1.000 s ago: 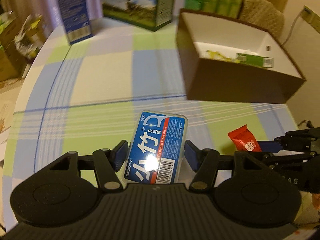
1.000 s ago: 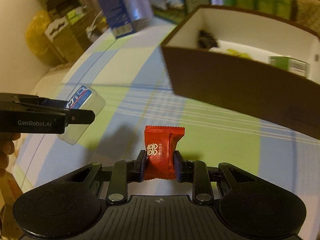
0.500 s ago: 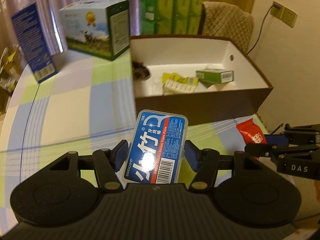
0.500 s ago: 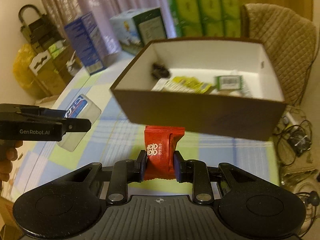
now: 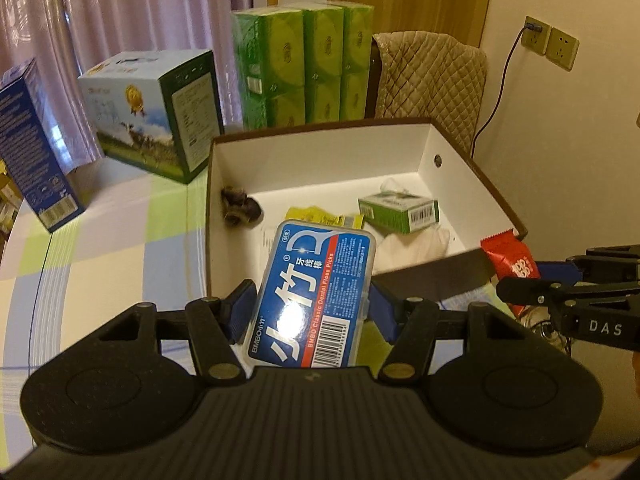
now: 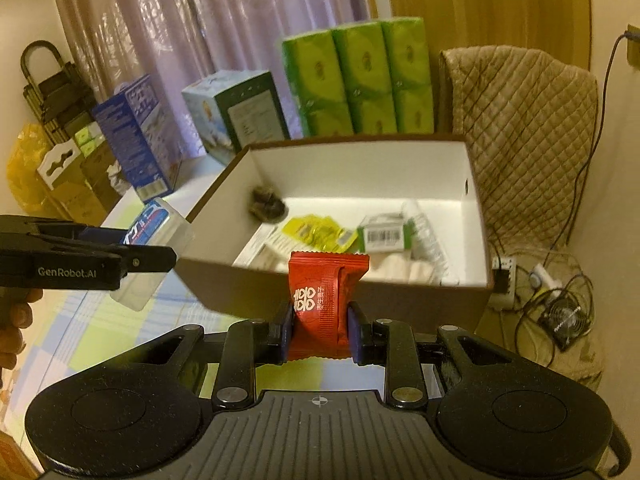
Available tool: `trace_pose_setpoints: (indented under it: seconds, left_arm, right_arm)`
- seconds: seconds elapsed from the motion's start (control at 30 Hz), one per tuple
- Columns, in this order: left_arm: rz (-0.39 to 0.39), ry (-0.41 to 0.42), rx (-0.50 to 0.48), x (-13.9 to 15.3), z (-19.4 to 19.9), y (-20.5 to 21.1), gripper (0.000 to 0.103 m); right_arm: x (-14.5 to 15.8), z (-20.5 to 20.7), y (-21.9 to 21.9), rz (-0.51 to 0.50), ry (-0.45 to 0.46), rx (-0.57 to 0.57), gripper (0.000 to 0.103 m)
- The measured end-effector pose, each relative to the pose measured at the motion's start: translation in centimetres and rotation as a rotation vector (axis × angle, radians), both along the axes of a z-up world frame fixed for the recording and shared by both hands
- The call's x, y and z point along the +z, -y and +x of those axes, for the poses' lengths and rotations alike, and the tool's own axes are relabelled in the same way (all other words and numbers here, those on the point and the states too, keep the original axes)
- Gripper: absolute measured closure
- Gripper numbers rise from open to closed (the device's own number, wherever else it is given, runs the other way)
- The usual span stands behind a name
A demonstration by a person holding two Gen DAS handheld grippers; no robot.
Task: Organize objects
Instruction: 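Carry the floss-pick box with the left tool while the right tool carries the candy to the brown box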
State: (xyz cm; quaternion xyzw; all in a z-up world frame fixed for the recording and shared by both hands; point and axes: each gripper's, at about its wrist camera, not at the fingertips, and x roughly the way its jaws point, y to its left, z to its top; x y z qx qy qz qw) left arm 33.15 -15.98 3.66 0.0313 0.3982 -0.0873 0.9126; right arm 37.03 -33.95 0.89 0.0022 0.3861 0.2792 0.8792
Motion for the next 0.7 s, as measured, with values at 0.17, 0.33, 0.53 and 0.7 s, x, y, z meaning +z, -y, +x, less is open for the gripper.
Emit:
trace_pose_setpoints:
  seconds: [0.17,0.33,0.53,0.7]
  left_arm:
    - [0.014,0.005,-0.009,0.0,2.2,1.0,0.045]
    - [0.036,0.006,-0.01,-0.3,5.1,1.6,0.045]
    - [0.058,-0.006,0.001,-1.1,8.4,1.6,0.045]
    - [0.068,-0.028,0.008,-2.0,11.0,1.4,0.045]
  right_arm:
    - [0.7,2.2,-0.6,0.012,0.027,0.004,0.078]
    - [0.8,4.9,-1.9,0.014,0.038,0.016,0.078]
    - [0.3,8.2,-3.6,0.011,0.031,0.027,0.078]
    - [-0.5,11.1,-4.7,0.001,0.015,0.029,0.078]
